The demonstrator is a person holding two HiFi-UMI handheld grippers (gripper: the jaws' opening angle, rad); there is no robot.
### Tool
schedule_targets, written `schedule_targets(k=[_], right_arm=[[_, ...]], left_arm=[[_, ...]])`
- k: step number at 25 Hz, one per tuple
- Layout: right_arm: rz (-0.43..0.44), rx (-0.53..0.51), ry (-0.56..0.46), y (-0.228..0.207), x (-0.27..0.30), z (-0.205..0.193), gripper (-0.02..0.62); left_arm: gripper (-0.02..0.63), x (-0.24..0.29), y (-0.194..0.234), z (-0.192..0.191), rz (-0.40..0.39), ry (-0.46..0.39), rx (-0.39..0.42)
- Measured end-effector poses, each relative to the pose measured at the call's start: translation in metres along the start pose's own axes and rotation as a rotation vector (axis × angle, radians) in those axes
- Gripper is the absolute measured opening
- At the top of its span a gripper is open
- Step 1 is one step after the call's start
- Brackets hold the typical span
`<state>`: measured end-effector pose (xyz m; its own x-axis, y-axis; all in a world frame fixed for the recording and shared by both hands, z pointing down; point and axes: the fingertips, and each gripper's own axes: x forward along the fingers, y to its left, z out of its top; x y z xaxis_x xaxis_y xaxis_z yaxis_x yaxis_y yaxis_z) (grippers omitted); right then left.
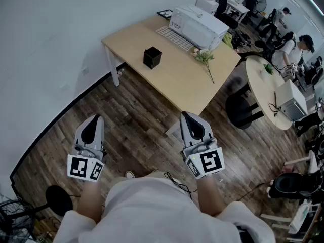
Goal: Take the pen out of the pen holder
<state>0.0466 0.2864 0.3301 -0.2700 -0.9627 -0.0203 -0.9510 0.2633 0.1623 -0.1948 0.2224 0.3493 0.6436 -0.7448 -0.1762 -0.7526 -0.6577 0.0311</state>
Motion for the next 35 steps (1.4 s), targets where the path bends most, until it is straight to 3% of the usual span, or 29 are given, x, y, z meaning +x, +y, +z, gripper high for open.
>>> schedule_targets(k=[13, 24, 26, 28, 32, 35], right_arm=[[0.011, 0.066, 0.005, -0.020, -0.005, -0.017, -0.003], [0.133, 0.143, -0.023, -0.036, 0.003, -0.023, -0.002], [0.152, 0.155, -0.011, -0.045, 0.004, -0.025, 0.157], [0.162, 0.159, 0.001, -0.056, 0.005, -0.029, 0.191], [0.209, 0.164, 0.016, -0.067, 0.009, -0.036, 0.368], [0.225, 0.158, 0.033, -0.072, 0.014, -0.046, 0.405]], left_arm=[[0.012, 0.011, -0.017, -0.009, -0.005, 0.001, -0.025], [0.012, 0.030, -0.026, -0.016, 0.031, 0.001, -0.043], [0.012, 0.034, -0.029, -0.019, 0.040, 0.001, -0.050], [0.012, 0.038, -0.032, -0.024, 0.051, 0.002, -0.057], [0.012, 0.042, -0.037, -0.032, 0.077, 0.007, -0.064], [0.012, 0.043, -0.038, -0.038, 0.097, 0.020, -0.070]])
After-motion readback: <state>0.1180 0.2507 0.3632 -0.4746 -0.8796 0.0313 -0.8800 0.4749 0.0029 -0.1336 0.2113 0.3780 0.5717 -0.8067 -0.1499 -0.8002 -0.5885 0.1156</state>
